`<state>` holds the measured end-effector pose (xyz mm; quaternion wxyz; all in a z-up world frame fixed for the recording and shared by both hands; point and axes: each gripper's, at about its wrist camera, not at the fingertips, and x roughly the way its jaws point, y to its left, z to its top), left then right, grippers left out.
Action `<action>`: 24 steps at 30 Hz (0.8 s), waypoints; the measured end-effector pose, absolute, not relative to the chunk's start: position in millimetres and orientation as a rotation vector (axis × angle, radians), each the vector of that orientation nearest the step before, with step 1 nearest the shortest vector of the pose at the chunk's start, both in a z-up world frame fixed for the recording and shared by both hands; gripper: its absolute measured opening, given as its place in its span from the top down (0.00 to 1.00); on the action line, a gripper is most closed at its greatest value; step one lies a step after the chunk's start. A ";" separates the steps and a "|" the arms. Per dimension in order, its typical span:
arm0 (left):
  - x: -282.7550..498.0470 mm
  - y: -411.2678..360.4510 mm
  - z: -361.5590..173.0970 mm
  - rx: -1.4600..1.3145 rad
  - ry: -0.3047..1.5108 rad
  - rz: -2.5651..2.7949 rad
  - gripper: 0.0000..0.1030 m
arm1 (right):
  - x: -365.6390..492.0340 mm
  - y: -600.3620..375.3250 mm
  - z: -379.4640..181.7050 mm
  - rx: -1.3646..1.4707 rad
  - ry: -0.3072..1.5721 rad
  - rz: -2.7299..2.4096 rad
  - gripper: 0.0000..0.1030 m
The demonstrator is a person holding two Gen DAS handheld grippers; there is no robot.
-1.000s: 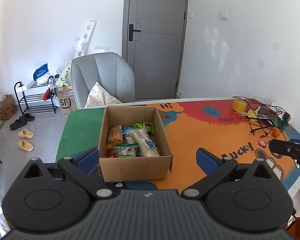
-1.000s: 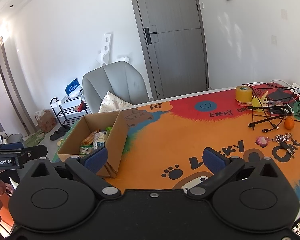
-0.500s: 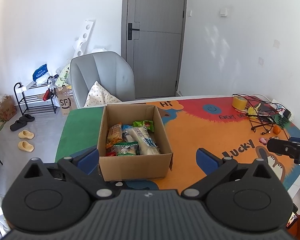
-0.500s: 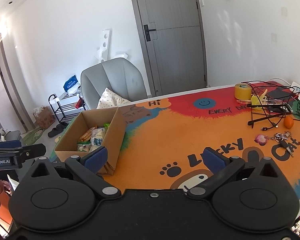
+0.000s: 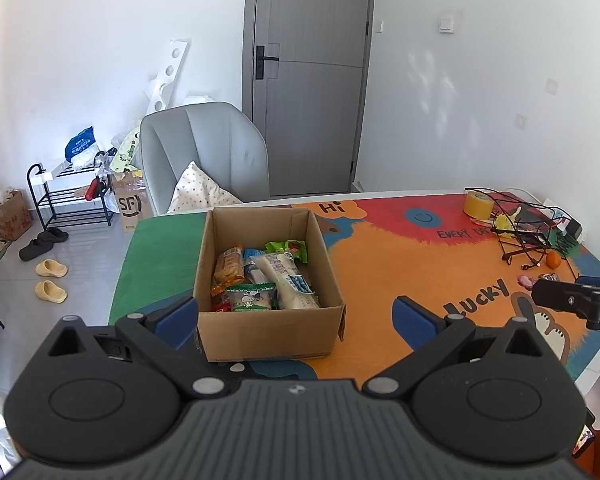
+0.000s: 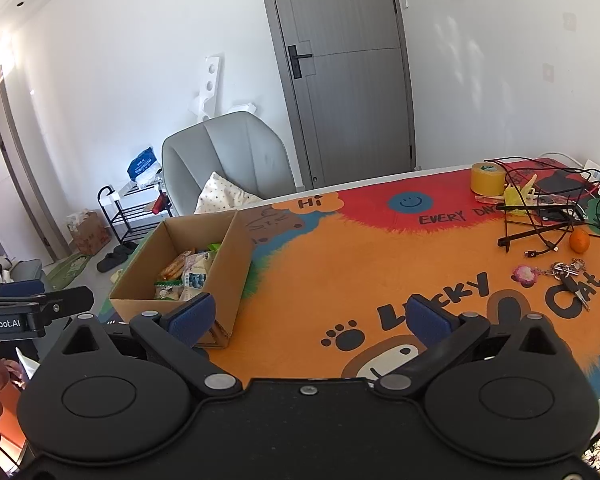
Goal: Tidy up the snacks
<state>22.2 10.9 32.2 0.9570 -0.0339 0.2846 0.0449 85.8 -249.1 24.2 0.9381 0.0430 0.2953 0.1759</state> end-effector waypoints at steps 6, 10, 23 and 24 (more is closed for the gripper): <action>20.6 10.4 32.2 -0.066 0.575 0.095 0.00 | 87.0 -250.0 23.2 0.084 0.608 0.349 0.00; 20.9 9.7 31.7 -0.067 0.578 0.091 0.01 | 87.7 -250.1 22.0 0.080 0.611 0.349 0.00; 23.6 13.5 28.8 -0.068 0.590 0.091 0.01 | 86.9 -248.3 19.5 0.069 0.617 0.351 0.00; 24.8 13.8 27.8 -0.071 0.594 0.092 0.01 | 86.8 -248.0 19.3 0.069 0.618 0.352 0.00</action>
